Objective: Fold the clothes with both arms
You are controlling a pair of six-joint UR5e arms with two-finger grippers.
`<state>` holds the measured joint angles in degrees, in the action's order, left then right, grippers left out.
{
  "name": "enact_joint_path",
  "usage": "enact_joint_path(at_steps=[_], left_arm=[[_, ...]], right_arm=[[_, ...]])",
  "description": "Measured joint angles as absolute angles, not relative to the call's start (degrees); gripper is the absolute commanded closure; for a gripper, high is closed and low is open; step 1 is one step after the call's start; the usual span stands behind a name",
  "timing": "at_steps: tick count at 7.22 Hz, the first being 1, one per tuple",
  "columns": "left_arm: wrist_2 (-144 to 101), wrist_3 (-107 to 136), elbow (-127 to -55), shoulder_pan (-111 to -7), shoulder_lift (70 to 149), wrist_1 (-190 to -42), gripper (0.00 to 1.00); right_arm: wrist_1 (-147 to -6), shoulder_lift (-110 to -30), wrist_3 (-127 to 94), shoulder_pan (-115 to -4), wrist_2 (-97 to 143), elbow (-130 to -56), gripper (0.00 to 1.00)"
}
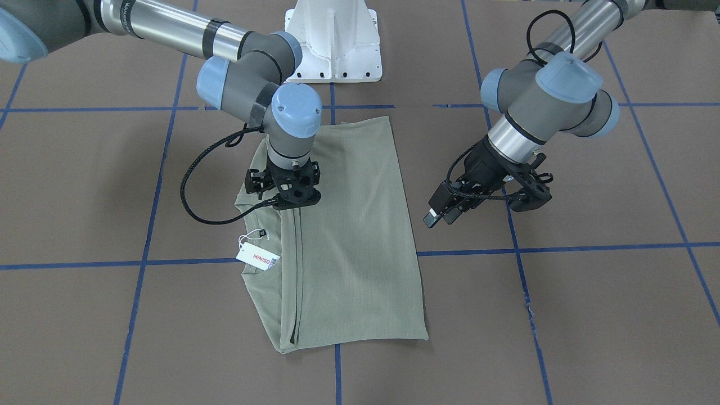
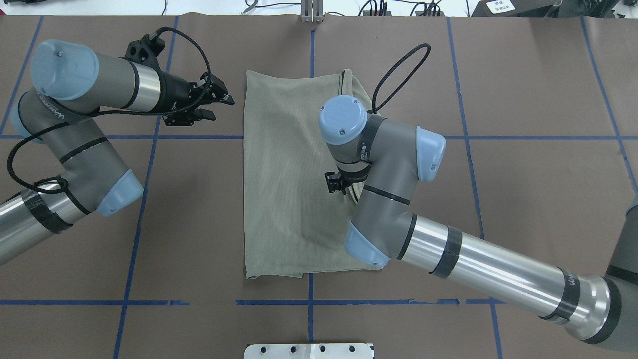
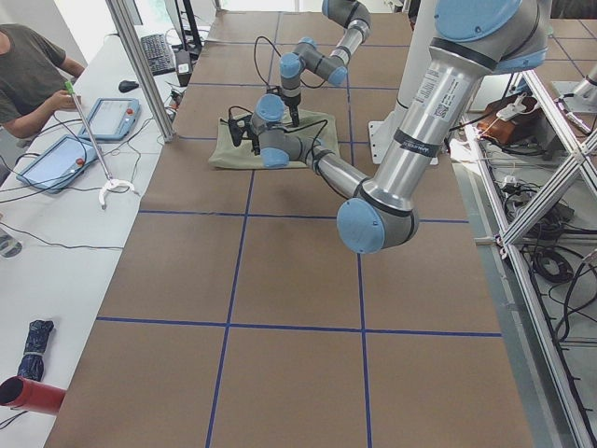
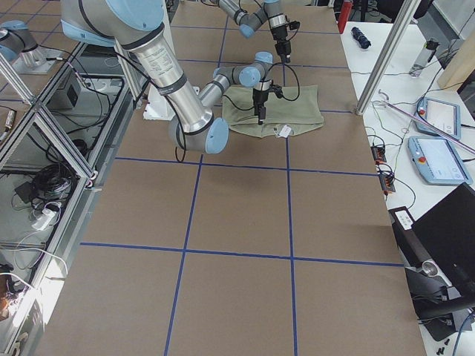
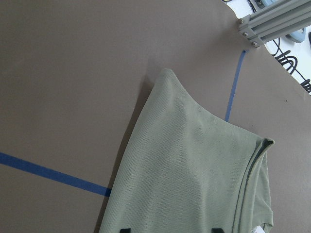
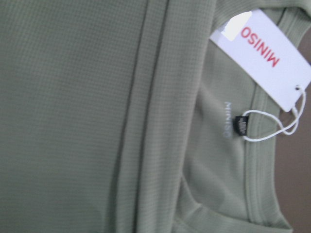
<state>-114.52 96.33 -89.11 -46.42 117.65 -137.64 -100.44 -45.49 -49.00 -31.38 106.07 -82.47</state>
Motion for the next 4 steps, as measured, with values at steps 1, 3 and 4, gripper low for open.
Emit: enact_joint_path(at_steps=[1,3,4], left_arm=[[-114.55,96.33,-89.25,-46.43,117.65,-137.64,0.37],[-114.60,96.33,-89.66,-46.47,117.55,-137.62,0.37],[-114.61,96.33,-89.99,-46.49,117.40,-137.58,0.37]], right_arm=[[-100.65,-47.98,-46.52,-33.15,106.41,-83.67,0.00],[-104.81,-55.87,-39.40,-36.68,106.90,-92.77,0.00],[-109.01,-56.75,-37.88,-37.21,107.01,-96.98,0.00]])
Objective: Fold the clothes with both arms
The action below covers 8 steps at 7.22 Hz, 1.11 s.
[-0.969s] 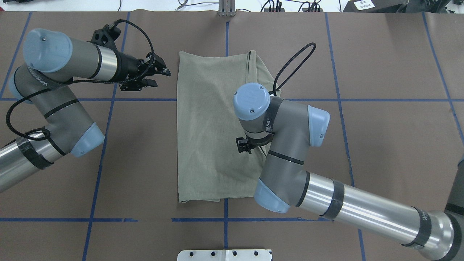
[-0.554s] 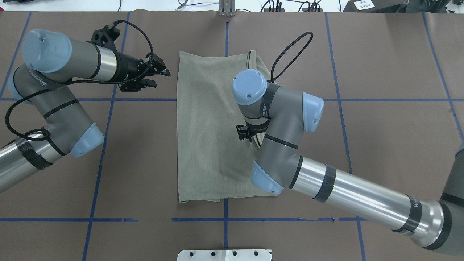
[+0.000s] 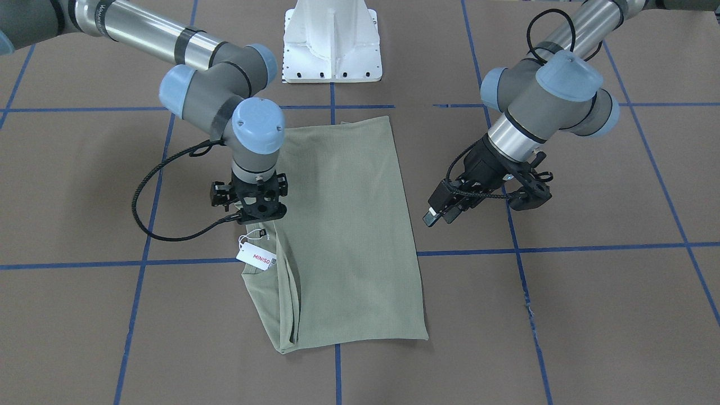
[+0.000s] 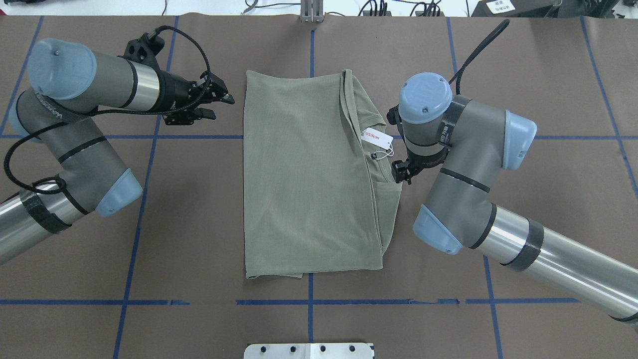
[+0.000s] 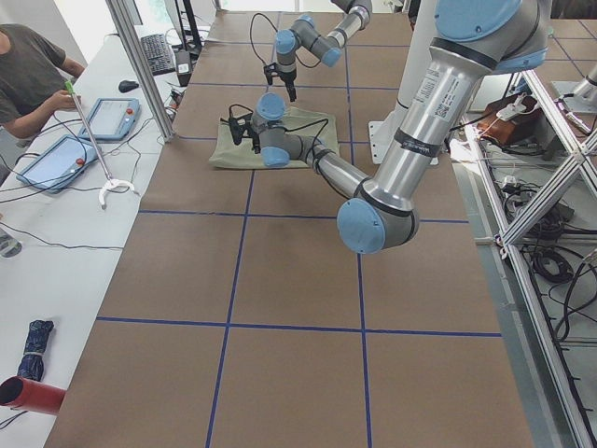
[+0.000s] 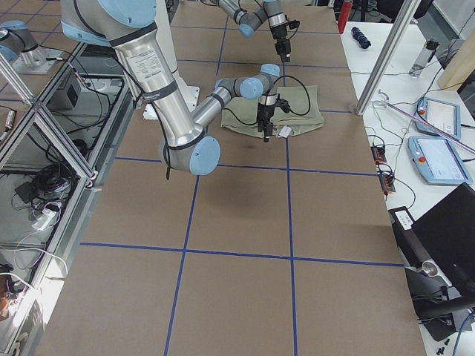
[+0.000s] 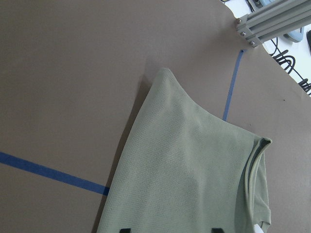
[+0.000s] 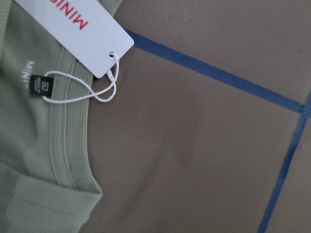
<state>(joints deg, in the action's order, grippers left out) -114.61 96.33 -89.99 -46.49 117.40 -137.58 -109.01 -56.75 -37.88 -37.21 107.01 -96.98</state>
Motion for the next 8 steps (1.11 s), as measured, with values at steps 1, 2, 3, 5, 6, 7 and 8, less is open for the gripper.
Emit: enact_joint_path(at_steps=[1,2,3,5,6,7,8], left_arm=[[-114.61,96.35,-90.42,-46.52,117.17,-137.56,0.37],[-114.61,96.39,-90.73,-46.58,116.90,-137.57,0.37],[-114.61,96.41,-90.91,-46.60,116.59,-137.59,0.37],[-114.61,96.40,-91.01,-46.59,116.37,-137.59,0.37],[-114.61,96.36,-91.00,-46.56,116.20,-137.59,0.37],[-114.61,96.34,-90.98,-46.55,115.88,-137.61,0.37],[-114.61,96.31,-90.97,-46.55,115.60,-137.63,0.37]], right_arm=[[-112.25,-55.17,-39.26,-37.04,107.11,-98.72,0.00],[-111.88,-53.39,-41.67,-36.82,107.12,-97.92,0.00],[-107.65,-50.89,-43.46,-36.74,107.08,-93.40,0.00],[-97.39,-43.49,-45.60,-37.40,106.99,-79.14,0.00],[-94.18,-40.38,-45.91,-37.94,106.85,-73.56,0.00],[-92.21,-38.71,-45.92,-38.32,106.74,-70.14,0.00],[-90.40,-38.03,-45.79,-38.63,106.64,-67.59,0.00]])
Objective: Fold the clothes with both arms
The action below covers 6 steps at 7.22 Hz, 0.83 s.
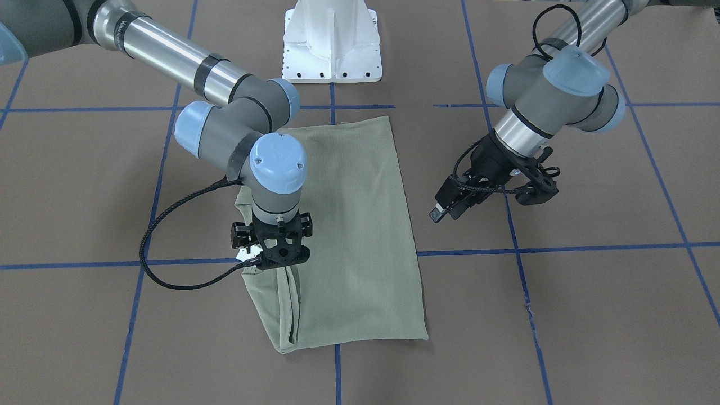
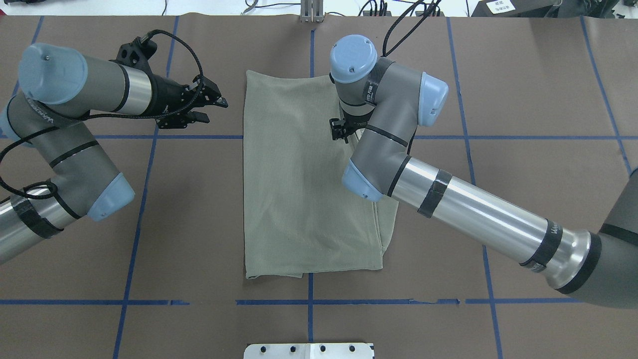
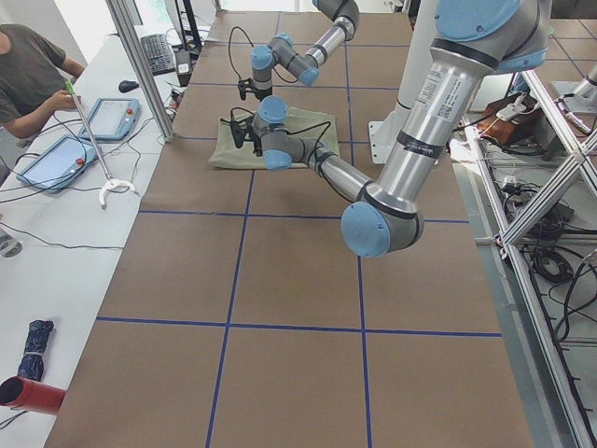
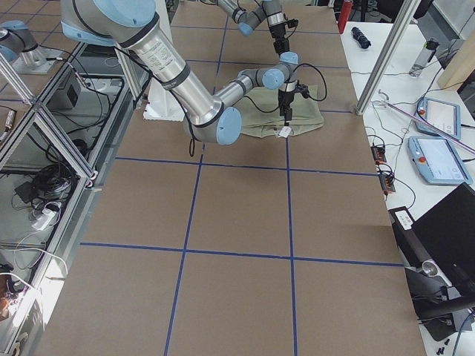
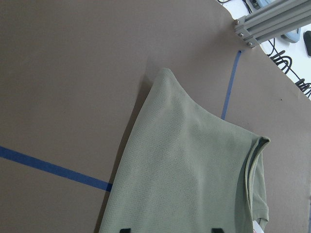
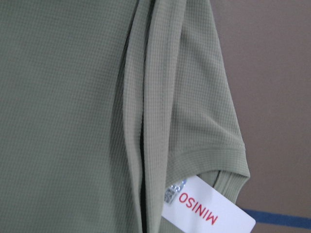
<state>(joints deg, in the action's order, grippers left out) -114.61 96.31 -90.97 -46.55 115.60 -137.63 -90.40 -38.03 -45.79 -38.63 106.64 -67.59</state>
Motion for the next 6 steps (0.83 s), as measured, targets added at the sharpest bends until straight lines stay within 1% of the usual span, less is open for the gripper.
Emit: enact_joint_path(at_steps=[2,4,5,6], left_arm=[[-114.61,96.29,-90.98,-46.55,115.44,-137.63,0.37],[-114.69,96.25,-91.02,-46.58,115.42,-137.62,0.37],[-115.20,96.24,-91.00,-46.58,115.45,-137.62,0.37],[-116.10,96.24,-90.98,-46.65,115.51,-137.68,0.37]], right_arm=[[-87.05,-37.54,-45.15,-39.44,106.56,-63.42,0.00],[-86.41,-38.00,-39.24,-43.43,107.26,-61.13,0.00],[-87.42,-38.99,-35.88,-45.80,108.89,-62.43,0.00],[-89.96,-39.99,-35.33,-46.78,110.36,-66.05,0.00]])
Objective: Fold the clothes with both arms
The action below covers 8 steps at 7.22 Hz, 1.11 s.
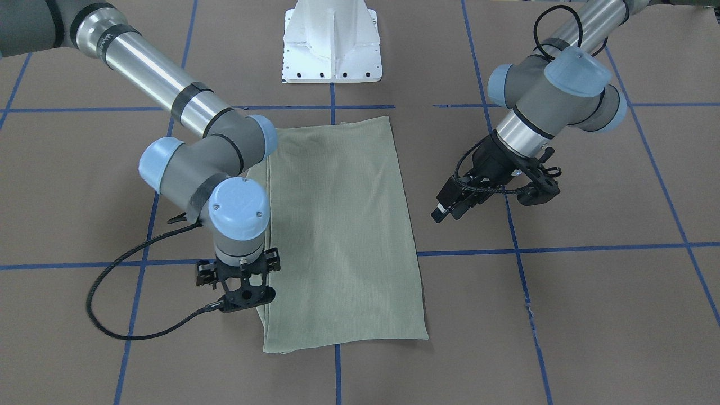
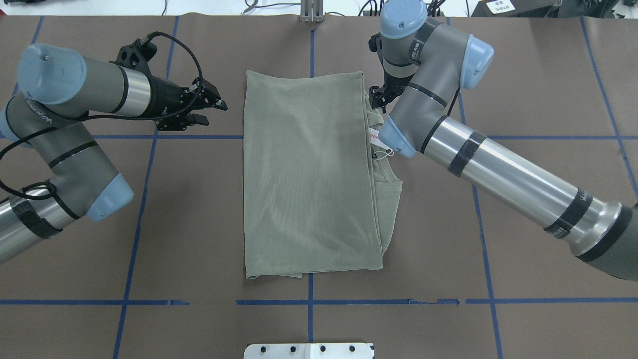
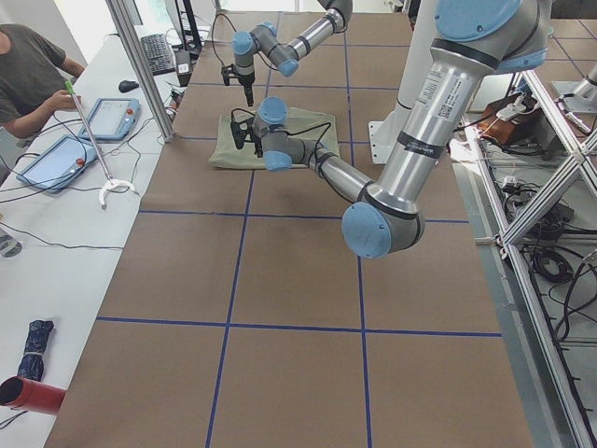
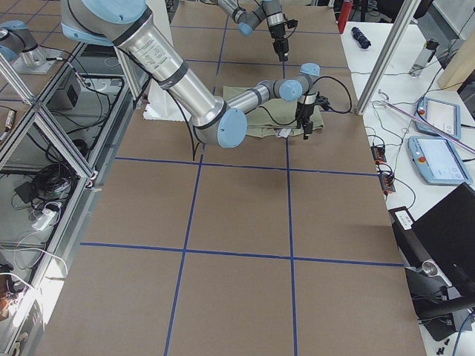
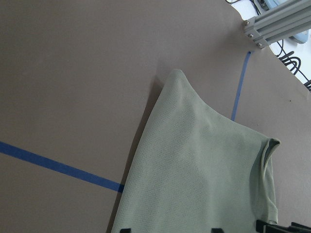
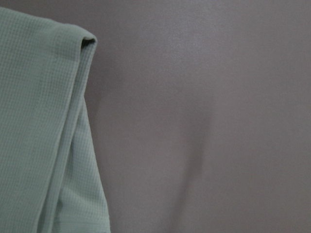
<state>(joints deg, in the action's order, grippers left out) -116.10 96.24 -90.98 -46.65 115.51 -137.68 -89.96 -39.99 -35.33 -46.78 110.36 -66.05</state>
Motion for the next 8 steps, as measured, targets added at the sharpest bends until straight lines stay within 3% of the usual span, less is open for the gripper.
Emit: enact_joint_path(at_steps=[5,8], left_arm=[[-116.89,96.24,-91.03,-46.75,115.58,-137.72,0.37],[-116.89,96.24,-91.04,-46.85,115.58,-137.71,0.37]], right_arm=[[-94.87,-56.84,-80.30,-32.87,102.19,-101.86,0.00],[-91.93,-62.48,-111.71,-21.75,90.96,-107.28,0.06]])
